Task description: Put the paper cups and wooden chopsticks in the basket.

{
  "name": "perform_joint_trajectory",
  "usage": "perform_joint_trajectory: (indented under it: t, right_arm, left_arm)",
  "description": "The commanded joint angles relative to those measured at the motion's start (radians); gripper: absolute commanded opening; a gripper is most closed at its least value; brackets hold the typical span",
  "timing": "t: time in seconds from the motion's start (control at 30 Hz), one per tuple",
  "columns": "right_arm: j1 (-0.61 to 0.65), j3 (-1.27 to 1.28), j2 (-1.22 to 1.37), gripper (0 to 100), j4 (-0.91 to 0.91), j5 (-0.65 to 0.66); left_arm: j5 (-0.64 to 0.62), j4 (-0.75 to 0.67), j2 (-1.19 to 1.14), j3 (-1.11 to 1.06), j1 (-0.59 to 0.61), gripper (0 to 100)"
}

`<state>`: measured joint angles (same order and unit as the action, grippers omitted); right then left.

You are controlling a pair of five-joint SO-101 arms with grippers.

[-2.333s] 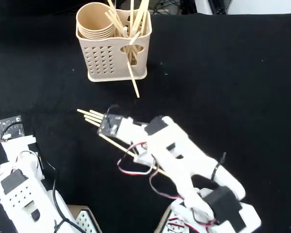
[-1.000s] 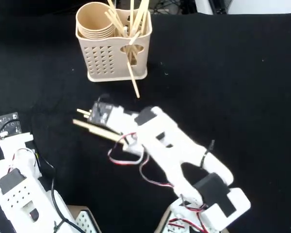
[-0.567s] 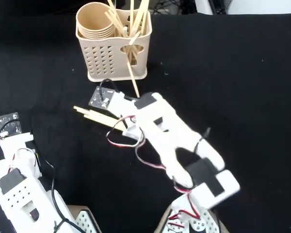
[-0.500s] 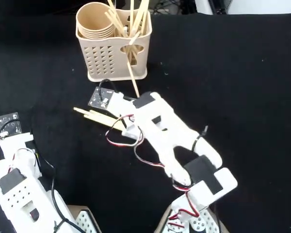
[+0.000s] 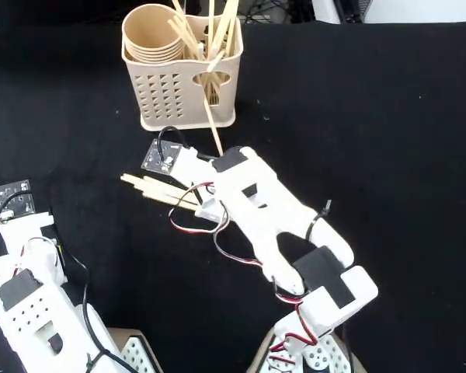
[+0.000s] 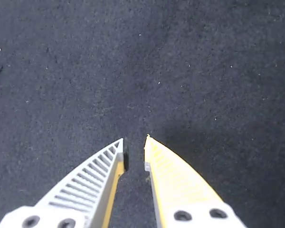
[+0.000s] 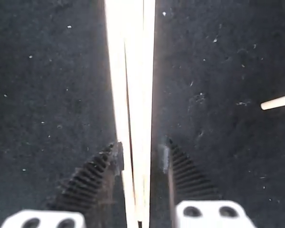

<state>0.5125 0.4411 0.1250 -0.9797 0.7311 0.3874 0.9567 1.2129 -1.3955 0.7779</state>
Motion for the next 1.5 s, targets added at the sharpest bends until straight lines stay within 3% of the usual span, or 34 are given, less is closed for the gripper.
perform_joint_trajectory:
  t: [0.0, 0.3, 0.43, 0.7, 1.13, 1.47]
  right_arm:
    - [0.003, -0.039, 0.007, 16.2, 0.014, 0.012]
    - [0.003, -0.068, 0.142, 15.7, 0.044, 0.008]
    - [0.006, -0.073, 0.143, 1.0, 0.046, 0.006]
    - [0.014, -0.081, 0.133, 1.1, 0.037, 0.005]
    - [0.015, 0.096, -0.361, 1.1, 0.002, 0.006]
    - [0.014, 0.220, -0.375, 1.1, 0.018, 0.009]
  left_arm:
    - [-0.002, -0.008, 0.012, 0.044, 0.001, 9]
    - [-0.002, -0.008, 0.012, 0.042, 0.001, 9]
    - [-0.002, -0.008, 0.012, 0.042, 0.001, 9]
    - [-0.002, -0.008, 0.012, 0.045, 0.001, 9]
    - [-0.002, -0.008, 0.012, 0.045, -0.001, 9]
    - [-0.002, -0.008, 0.012, 0.044, -0.001, 9]
